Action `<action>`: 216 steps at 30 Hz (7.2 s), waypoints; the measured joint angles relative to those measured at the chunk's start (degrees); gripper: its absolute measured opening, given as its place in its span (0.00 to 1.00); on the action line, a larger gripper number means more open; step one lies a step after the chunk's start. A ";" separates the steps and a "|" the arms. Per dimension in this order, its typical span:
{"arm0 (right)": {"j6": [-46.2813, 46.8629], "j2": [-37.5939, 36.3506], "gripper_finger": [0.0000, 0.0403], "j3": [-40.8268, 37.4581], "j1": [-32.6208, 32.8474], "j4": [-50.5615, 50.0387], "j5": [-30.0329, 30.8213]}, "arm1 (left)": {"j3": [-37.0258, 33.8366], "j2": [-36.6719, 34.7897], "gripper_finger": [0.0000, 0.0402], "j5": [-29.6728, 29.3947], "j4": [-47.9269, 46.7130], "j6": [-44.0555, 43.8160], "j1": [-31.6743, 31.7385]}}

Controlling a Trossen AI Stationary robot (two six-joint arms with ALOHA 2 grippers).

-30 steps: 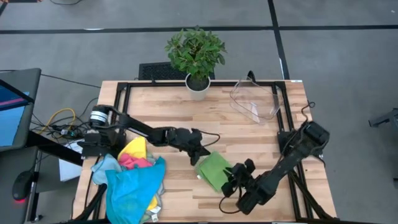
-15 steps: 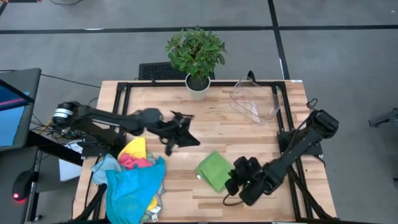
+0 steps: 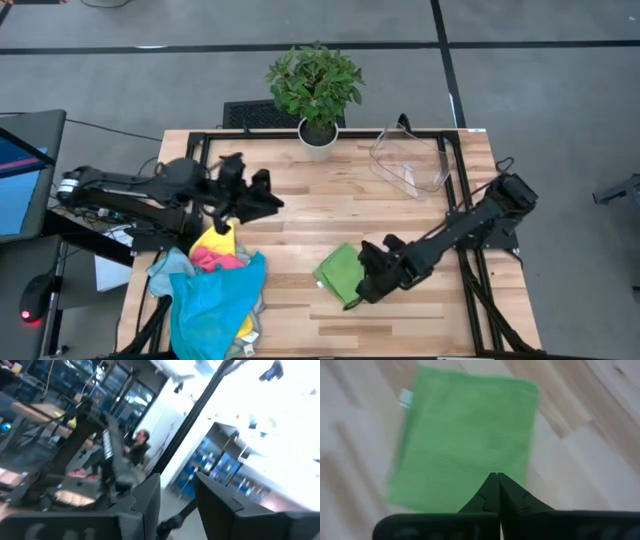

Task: Fold microfiber towels
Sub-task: Fold the green microfiber towel, then fold the blue microfiber towel

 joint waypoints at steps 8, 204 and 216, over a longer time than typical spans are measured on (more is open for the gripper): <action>-11.26 0.01 0.01 -10.05 -7.20 17.86 -7.11 | 0.00 -3.78 0.24 -3.75 4.30 -5.33 0.04; -9.31 -28.89 0.13 -17.38 -7.51 12.40 18.57 | 1.95 -13.44 0.23 0.15 -87.94 -12.44 -6.09; -6.82 -28.87 0.14 -17.38 -7.03 12.63 17.37 | 1.95 -12.51 0.45 -9.51 -97.21 -37.23 -38.45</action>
